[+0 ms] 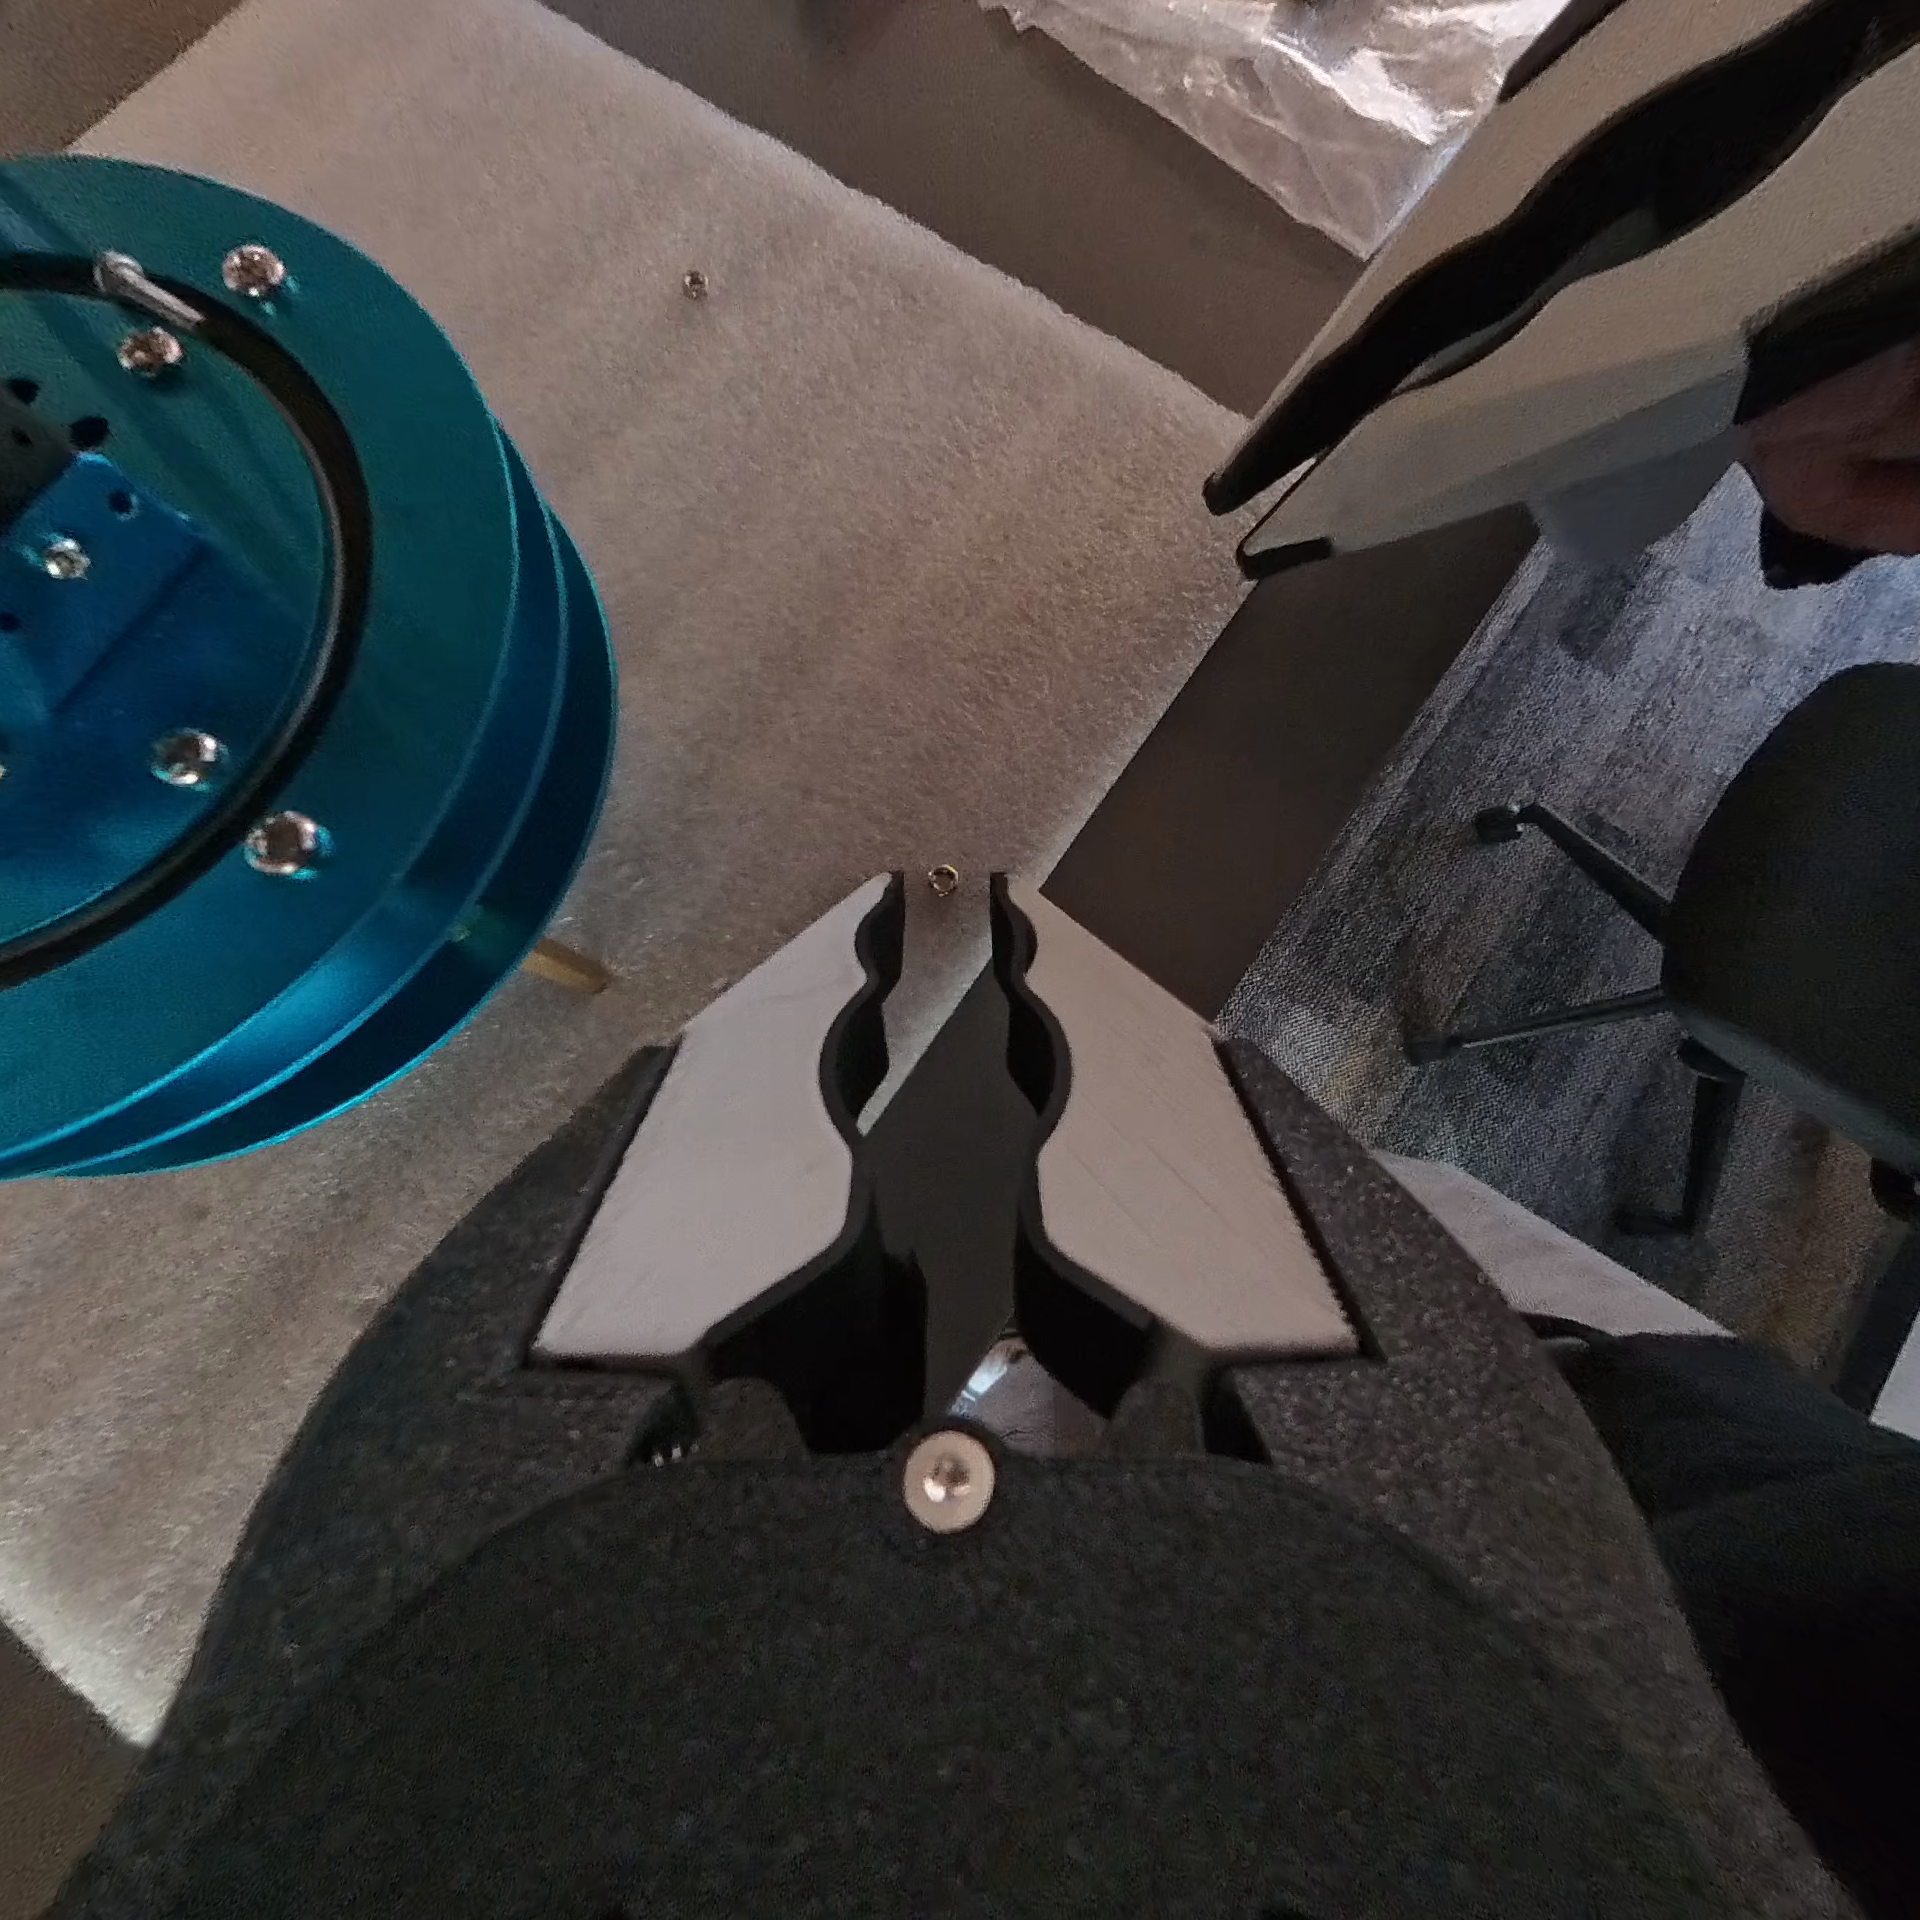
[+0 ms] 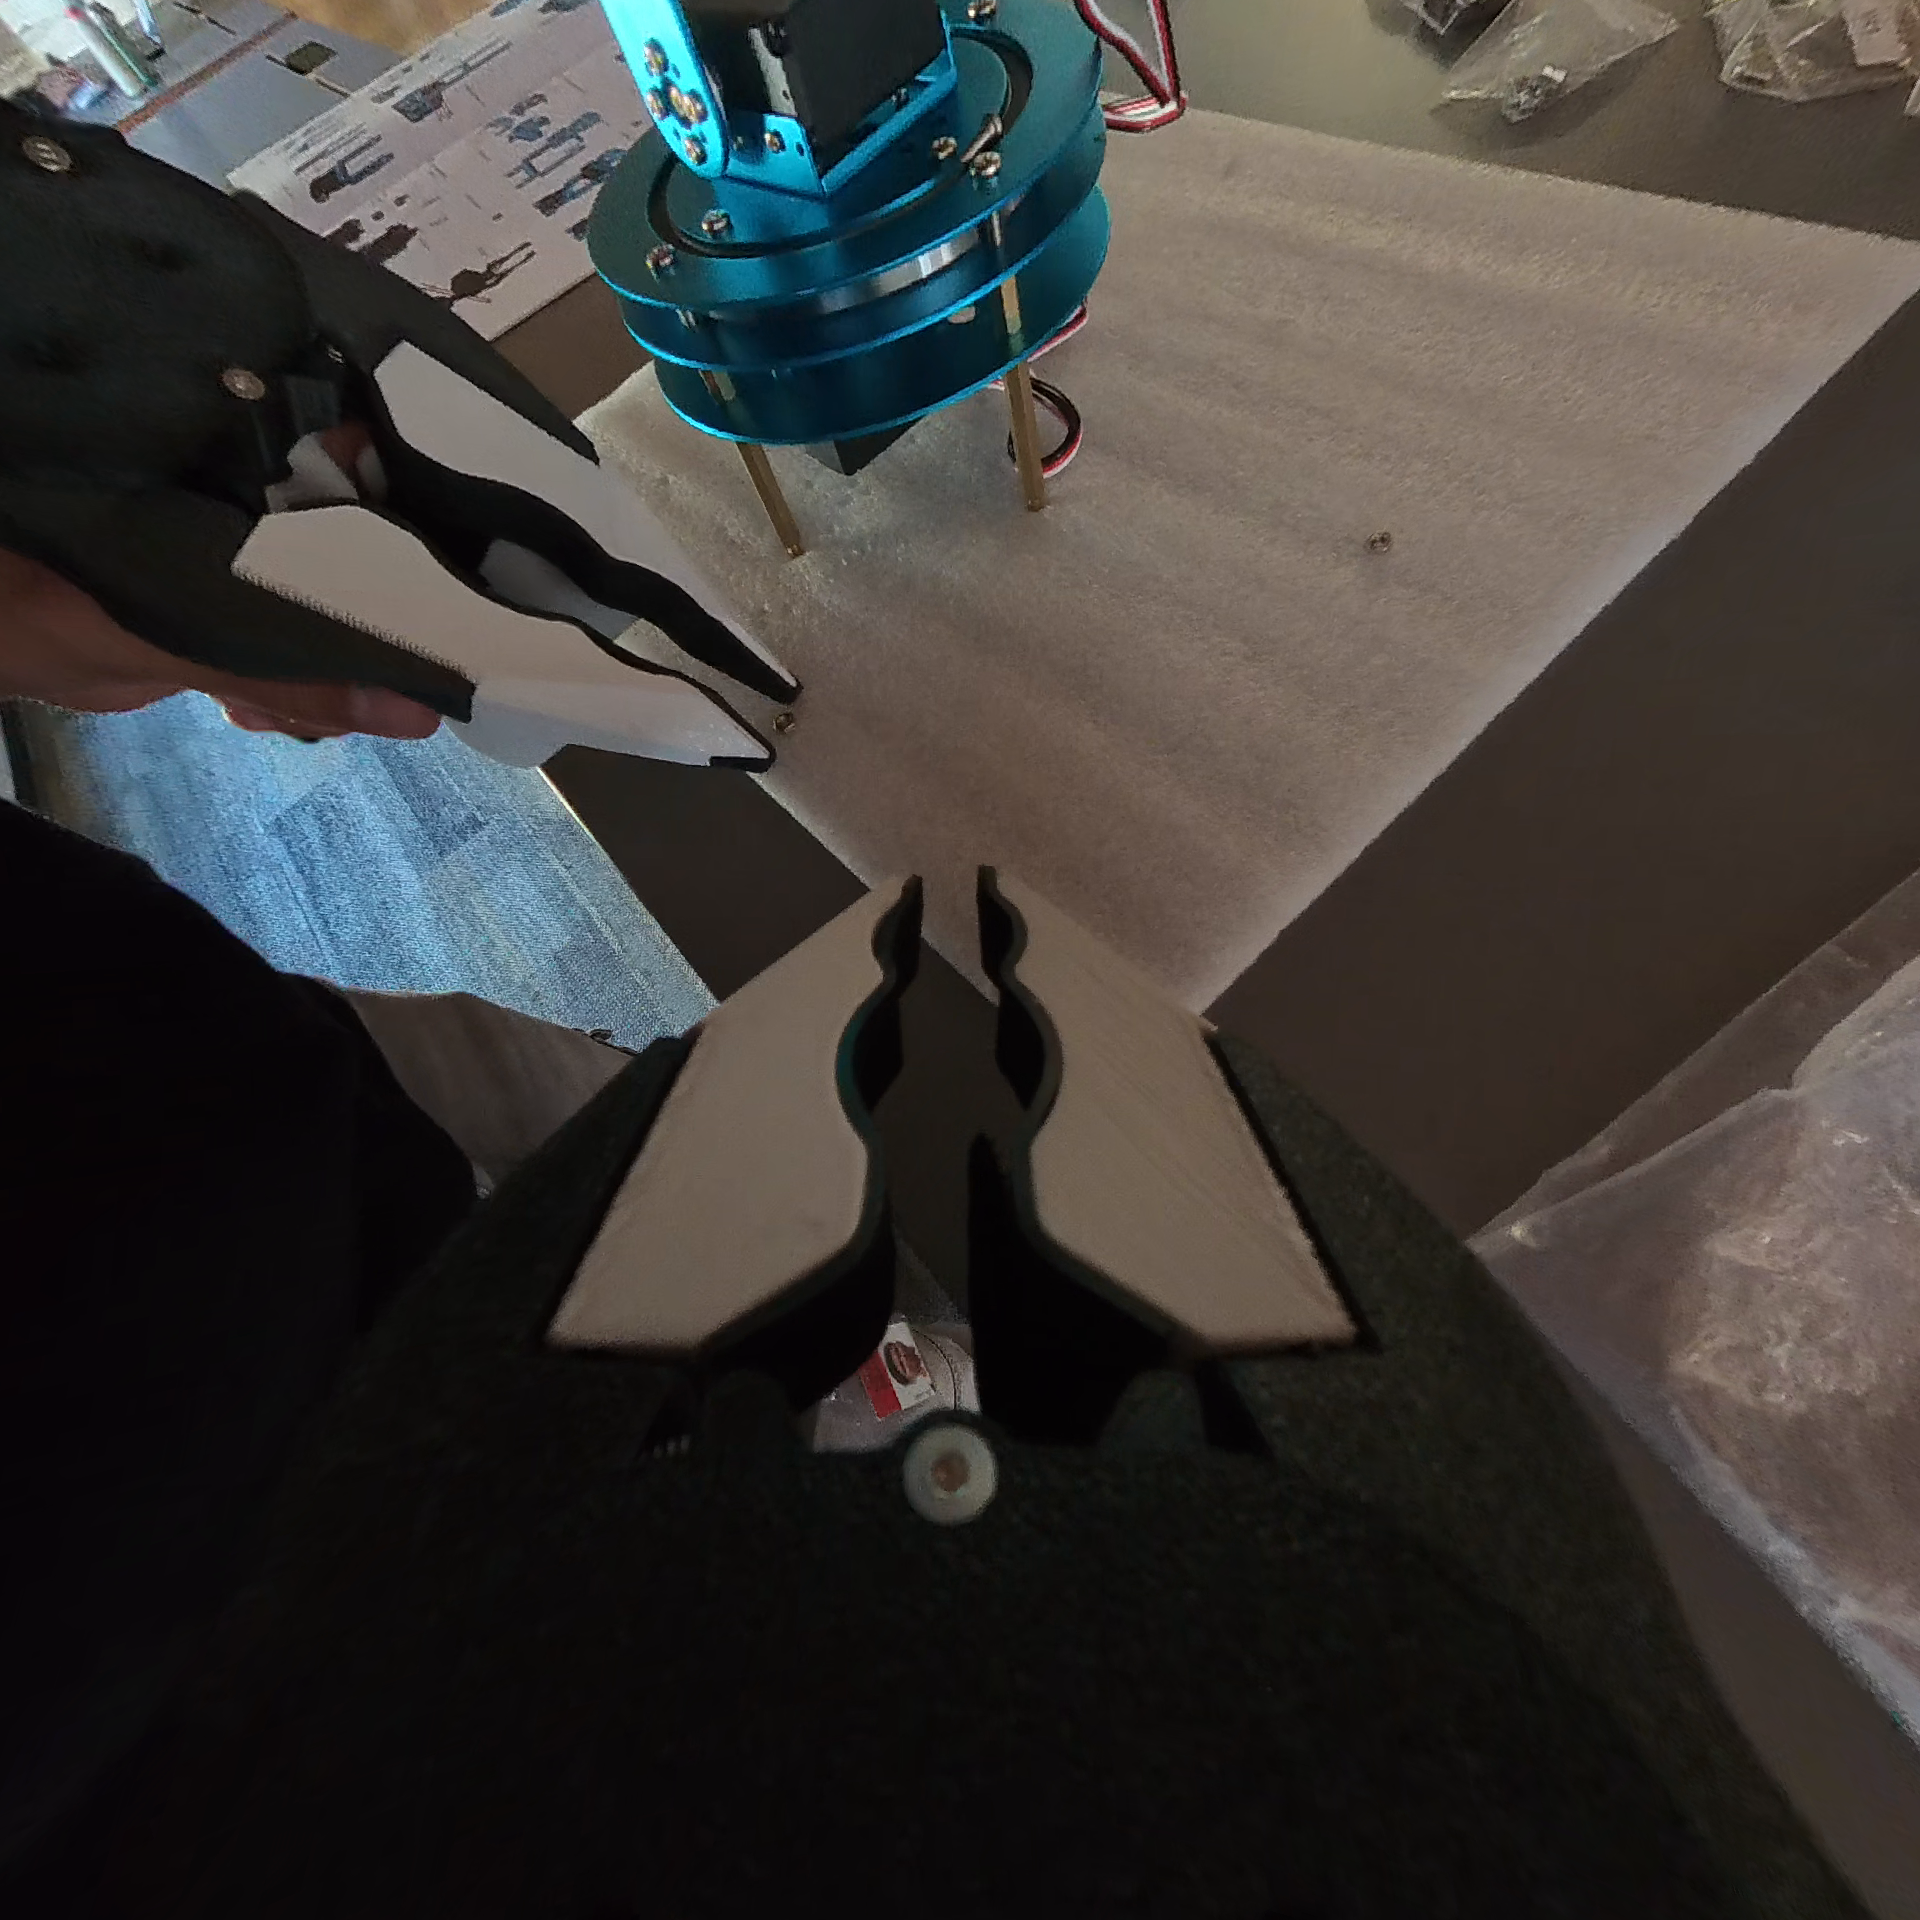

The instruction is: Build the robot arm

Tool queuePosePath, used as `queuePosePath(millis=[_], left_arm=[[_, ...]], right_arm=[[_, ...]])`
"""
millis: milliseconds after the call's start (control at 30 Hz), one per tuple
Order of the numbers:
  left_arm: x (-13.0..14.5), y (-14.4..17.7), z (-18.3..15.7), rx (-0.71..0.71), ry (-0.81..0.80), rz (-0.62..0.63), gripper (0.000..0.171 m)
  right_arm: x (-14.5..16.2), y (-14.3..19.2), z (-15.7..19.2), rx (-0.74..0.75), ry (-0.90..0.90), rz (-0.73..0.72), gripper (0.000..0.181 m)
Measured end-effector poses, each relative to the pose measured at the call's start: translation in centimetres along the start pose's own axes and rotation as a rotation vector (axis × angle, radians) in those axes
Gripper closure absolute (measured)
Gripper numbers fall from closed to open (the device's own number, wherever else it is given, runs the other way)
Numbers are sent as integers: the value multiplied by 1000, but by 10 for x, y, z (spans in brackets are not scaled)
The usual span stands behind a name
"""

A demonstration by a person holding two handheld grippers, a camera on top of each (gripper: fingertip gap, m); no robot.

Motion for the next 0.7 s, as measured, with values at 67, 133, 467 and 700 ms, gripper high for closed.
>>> queuePosePath(millis=[67, 133, 467, 700], left_arm=[[-1, 0, 0, 5, -3, 14, 156], [-2, 0, 0, 11, -17, 23, 166], [-6, -3, 2, 54, -97, 88, 167], [-11, -3, 5, 115, -166, 127, 167]], right_arm=[[-1, 0, 0, -13, 4, 2, 172], [-3, 0, 0, -25, 7, 1, 172], [-6, -4, 2, -47, 16, 45, 172], [-6, -5, 4, -67, 8, 59, 173]])
Point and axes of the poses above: each gripper's, where its closed fingertips meet, y back along the fingers, x out of its underside, z = x × y across the jaws, the point moved 7 cm from there along y, back along the fingers, and after that the axes turned 9 degrees about -y, right-handed, at the moved point
